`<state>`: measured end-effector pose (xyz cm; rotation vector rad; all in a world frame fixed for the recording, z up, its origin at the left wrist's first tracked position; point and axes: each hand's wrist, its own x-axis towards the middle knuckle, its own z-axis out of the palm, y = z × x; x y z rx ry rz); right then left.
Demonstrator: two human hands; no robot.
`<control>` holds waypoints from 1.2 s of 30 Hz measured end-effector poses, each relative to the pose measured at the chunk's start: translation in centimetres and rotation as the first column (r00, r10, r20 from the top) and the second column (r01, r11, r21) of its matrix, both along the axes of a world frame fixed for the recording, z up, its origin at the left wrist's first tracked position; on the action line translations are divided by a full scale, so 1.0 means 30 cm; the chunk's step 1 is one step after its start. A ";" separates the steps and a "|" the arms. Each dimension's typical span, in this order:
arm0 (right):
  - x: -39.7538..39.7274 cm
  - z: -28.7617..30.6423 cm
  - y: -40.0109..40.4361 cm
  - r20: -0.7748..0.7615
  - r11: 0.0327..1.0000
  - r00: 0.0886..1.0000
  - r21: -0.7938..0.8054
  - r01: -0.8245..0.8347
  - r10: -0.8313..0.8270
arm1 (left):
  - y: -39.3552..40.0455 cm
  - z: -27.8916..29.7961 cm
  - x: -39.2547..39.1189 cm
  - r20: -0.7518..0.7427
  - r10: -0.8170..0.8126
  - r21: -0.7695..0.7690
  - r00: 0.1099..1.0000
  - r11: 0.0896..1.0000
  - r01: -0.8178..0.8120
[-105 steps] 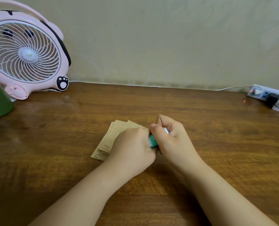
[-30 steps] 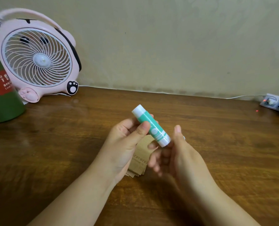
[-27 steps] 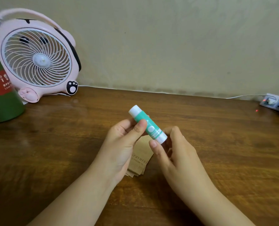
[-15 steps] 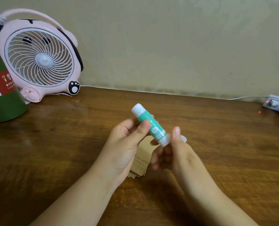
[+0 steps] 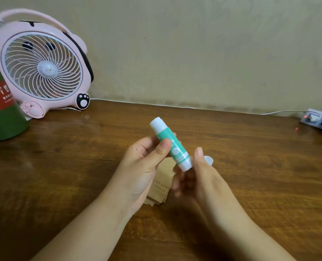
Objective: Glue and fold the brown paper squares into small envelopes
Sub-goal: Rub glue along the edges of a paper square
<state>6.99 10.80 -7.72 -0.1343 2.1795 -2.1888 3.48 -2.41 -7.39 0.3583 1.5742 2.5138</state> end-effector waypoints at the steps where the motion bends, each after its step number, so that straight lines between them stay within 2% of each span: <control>1: -0.002 -0.006 0.006 -0.221 0.953 0.972 0.269 0.138 -0.078 | 0.001 -0.004 -0.004 -0.001 0.057 -0.034 0.998 0.998 -0.057; 2: -0.003 -0.014 0.017 -0.368 0.865 0.927 0.439 0.243 -0.074 | 0.001 -0.007 -0.007 0.008 0.101 -0.051 0.995 0.994 -0.100; 3: -0.002 -0.021 0.022 -0.419 0.813 0.906 0.504 0.290 -0.064 | 0.002 -0.009 -0.009 0.012 0.117 -0.055 0.993 0.992 -0.116; 4: 0.001 -0.026 0.018 -0.427 0.809 0.902 0.509 0.295 -0.061 | 0.004 -0.007 -0.008 0.005 0.110 -0.051 0.994 0.993 -0.110; 5: 0.005 -0.024 0.007 -0.397 0.858 0.916 0.452 0.245 -0.052 | 0.004 -0.006 -0.009 -0.012 0.086 -0.041 0.996 0.995 -0.087; 6: 0.006 -0.014 -0.004 -0.276 0.948 0.960 0.291 0.132 -0.049 | 0.004 -0.001 -0.007 -0.021 0.053 -0.021 0.998 0.998 -0.053; 7: 0.011 -0.001 -0.011 -0.076 1.000 0.997 -0.001 -0.023 0.023 | 0.001 0.003 -0.006 -0.019 0.025 0.005 1.000 1.000 -0.024; 8: 0.017 0.021 -0.021 0.103 0.932 0.979 -0.337 -0.133 0.177 | -0.002 0.008 -0.003 -0.012 0.004 0.031 1.000 1.000 -0.003; 9: 0.019 0.032 -0.025 0.180 0.836 0.941 -0.528 -0.153 0.286 | -0.004 0.008 -0.002 -0.011 -0.008 0.043 1.000 0.999 0.008; 10: 0.017 0.031 -0.026 0.188 0.806 0.929 -0.569 -0.160 0.318 | -0.006 0.008 -0.001 -0.018 -0.020 0.036 1.000 0.999 0.021; 12: 0.007 0.012 -0.020 0.175 0.891 0.962 -0.440 -0.113 0.208 | -0.003 0.011 0.005 -0.029 -0.058 0.008 0.998 0.998 0.058; 14: 0.005 0.006 -0.013 0.011 0.986 1.000 -0.167 -0.022 0.024 | 0.001 0.004 0.001 -0.035 -0.037 -0.015 0.999 0.999 0.036; 16: 0.010 0.010 -0.006 -0.197 0.992 0.980 0.120 0.044 -0.019 | 0.003 -0.003 -0.007 -0.063 0.053 -0.091 0.997 0.994 -0.058; 17: 0.011 0.011 -0.001 -0.238 0.976 0.971 0.209 0.057 -0.006 | 0.000 -0.007 -0.011 -0.077 0.070 -0.128 0.995 0.989 -0.079; 18: 0.011 0.013 0.002 -0.243 0.965 0.970 0.254 0.061 0.003 | -0.005 -0.002 -0.011 -0.086 0.055 -0.162 0.995 0.984 -0.069; 20: -0.004 0.012 0.010 -0.229 0.969 0.973 0.234 0.076 -0.021 | -0.026 0.011 -0.017 -0.129 0.018 -0.286 0.991 0.957 -0.054; 21: -0.016 0.011 0.022 -0.227 0.975 0.972 0.195 0.105 -0.059 | -0.040 0.019 -0.024 -0.152 0.048 -0.409 0.987 0.906 -0.107; 22: -0.030 0.007 0.041 -0.231 0.974 0.967 0.175 0.146 -0.103 | -0.056 0.021 -0.035 -0.185 0.108 -0.556 0.977 0.808 -0.195; 24: -0.059 0.000 0.088 -0.235 0.947 0.955 0.220 0.233 -0.180 | -0.083 0.021 -0.045 -0.317 0.148 -0.814 0.937 0.463 -0.349; 25: -0.074 -0.007 0.114 -0.225 0.928 0.951 0.257 0.269 -0.213 | -0.084 0.019 -0.041 -0.349 0.085 -0.877 0.933 0.321 -0.358; 26: -0.088 -0.016 0.138 -0.207 0.912 0.948 0.284 0.296 -0.243 | -0.079 0.013 -0.034 -0.337 0.004 -0.917 0.942 0.228 -0.328; 29: -0.115 -0.027 0.170 -0.100 0.905 0.951 0.292 0.309 -0.293 | -0.047 -0.019 -0.013 -0.201 -0.176 -0.980 0.964 0.021 -0.200; 31: -0.122 -0.031 0.174 -0.082 0.914 0.953 0.271 0.303 -0.292 | -0.036 -0.027 -0.009 -0.198 -0.211 -0.973 0.957 -0.075 -0.218; 32: -0.123 -0.030 0.173 -0.089 0.917 0.953 0.260 0.303 -0.290 | -0.036 -0.029 -0.010 -0.217 -0.210 -0.967 0.953 -0.088 -0.239; 36: -0.115 -0.012 0.170 -0.094 0.930 0.954 0.214 0.298 -0.285 | -0.035 -0.024 -0.003 -0.277 -0.126 -0.959 0.953 -0.026 -0.282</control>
